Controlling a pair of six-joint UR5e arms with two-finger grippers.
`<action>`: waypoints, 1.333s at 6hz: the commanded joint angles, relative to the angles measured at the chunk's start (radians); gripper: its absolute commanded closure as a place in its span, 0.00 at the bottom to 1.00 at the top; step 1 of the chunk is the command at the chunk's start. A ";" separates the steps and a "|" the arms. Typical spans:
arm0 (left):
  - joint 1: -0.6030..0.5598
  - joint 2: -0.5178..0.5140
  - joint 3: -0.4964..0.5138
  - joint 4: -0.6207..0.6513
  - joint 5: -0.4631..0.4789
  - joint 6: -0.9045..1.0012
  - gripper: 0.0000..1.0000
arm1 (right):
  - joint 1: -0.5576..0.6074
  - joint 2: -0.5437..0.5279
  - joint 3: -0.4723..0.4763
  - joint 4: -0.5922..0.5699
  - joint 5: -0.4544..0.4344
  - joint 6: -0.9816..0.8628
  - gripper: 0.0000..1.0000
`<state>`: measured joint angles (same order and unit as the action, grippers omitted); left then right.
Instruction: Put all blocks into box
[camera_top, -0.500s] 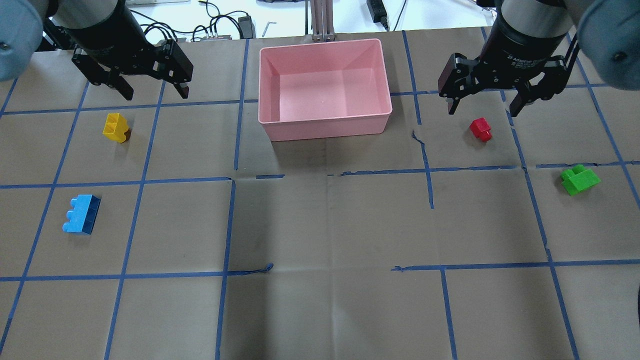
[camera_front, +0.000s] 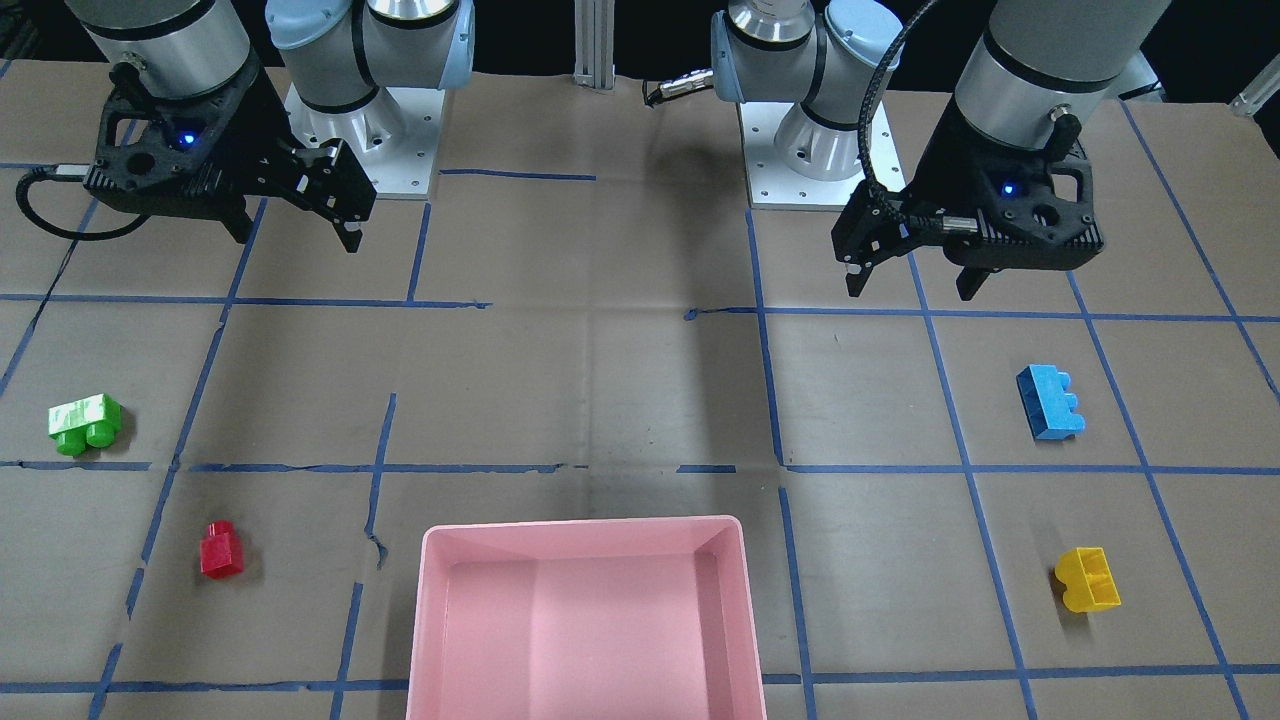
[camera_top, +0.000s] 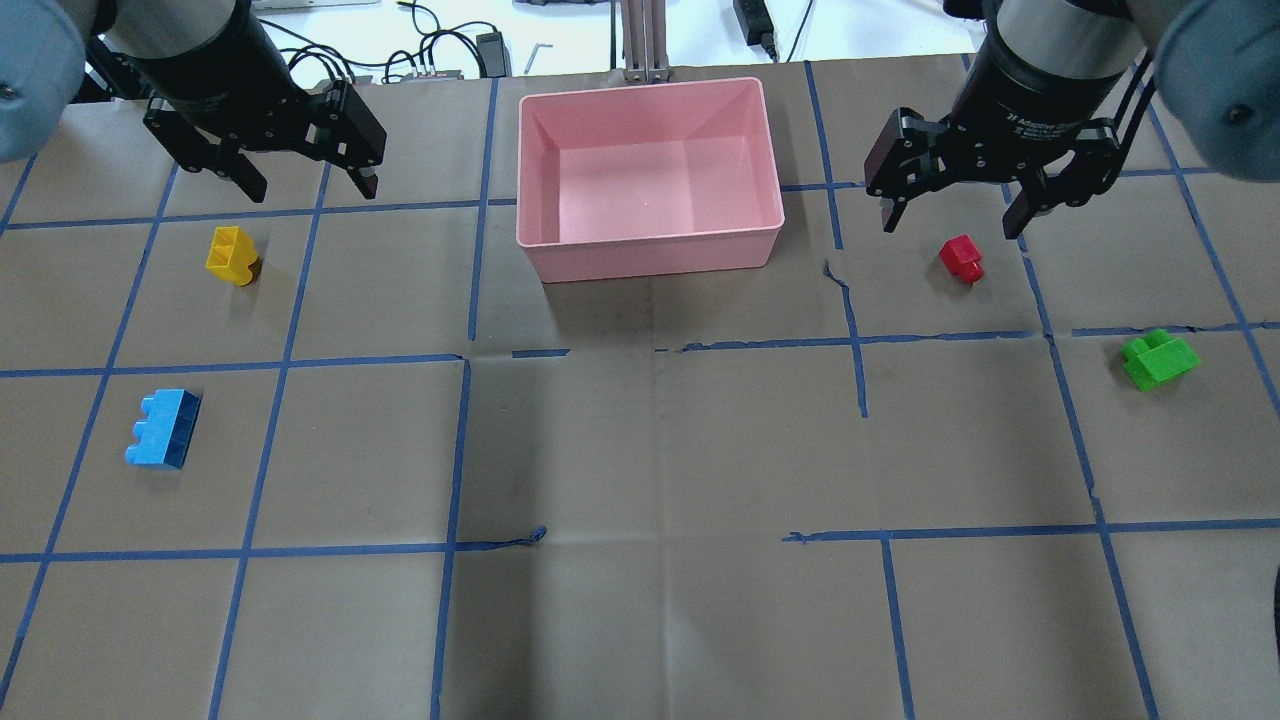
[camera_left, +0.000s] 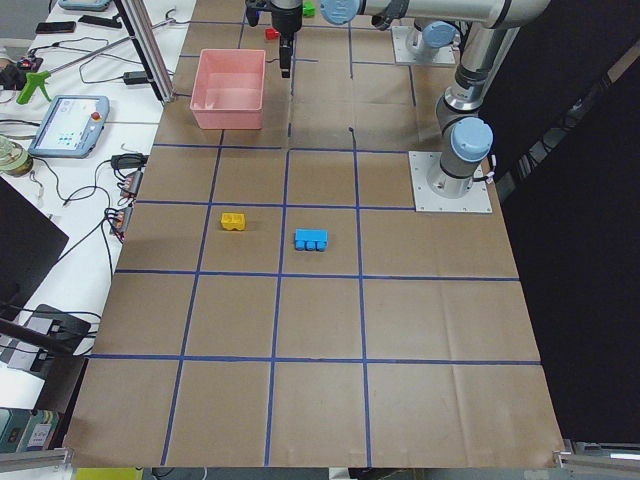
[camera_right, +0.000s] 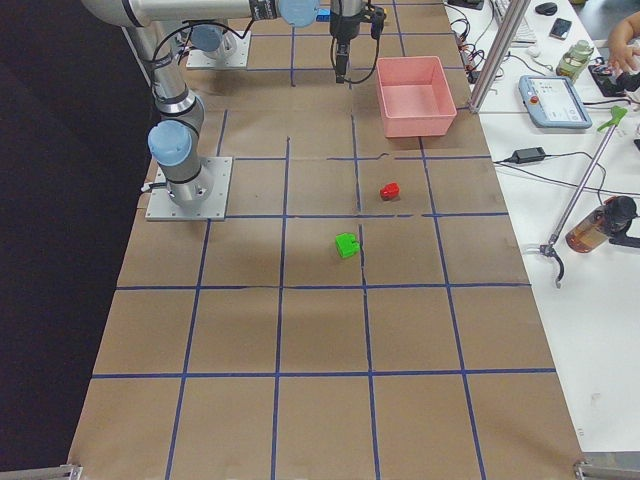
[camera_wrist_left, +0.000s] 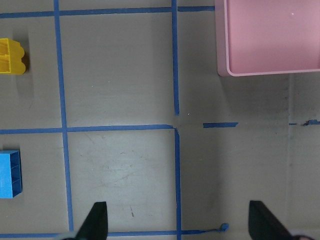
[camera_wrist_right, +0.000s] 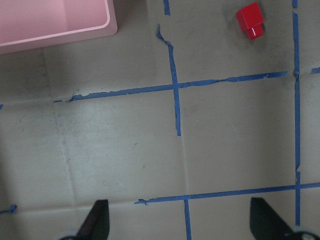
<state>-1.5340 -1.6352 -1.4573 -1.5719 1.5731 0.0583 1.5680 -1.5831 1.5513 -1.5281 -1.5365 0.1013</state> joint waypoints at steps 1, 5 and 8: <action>0.009 0.000 0.000 -0.002 0.001 0.000 0.01 | 0.001 0.000 0.004 0.000 -0.007 0.000 0.00; 0.121 -0.001 0.001 0.000 0.035 0.047 0.01 | -0.002 0.002 0.006 0.000 -0.036 -0.005 0.00; 0.415 -0.030 -0.003 -0.007 0.038 0.280 0.01 | -0.011 0.011 0.006 -0.017 -0.033 -0.031 0.00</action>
<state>-1.2248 -1.6483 -1.4583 -1.5775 1.6120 0.2783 1.5641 -1.5786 1.5570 -1.5406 -1.5626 0.0771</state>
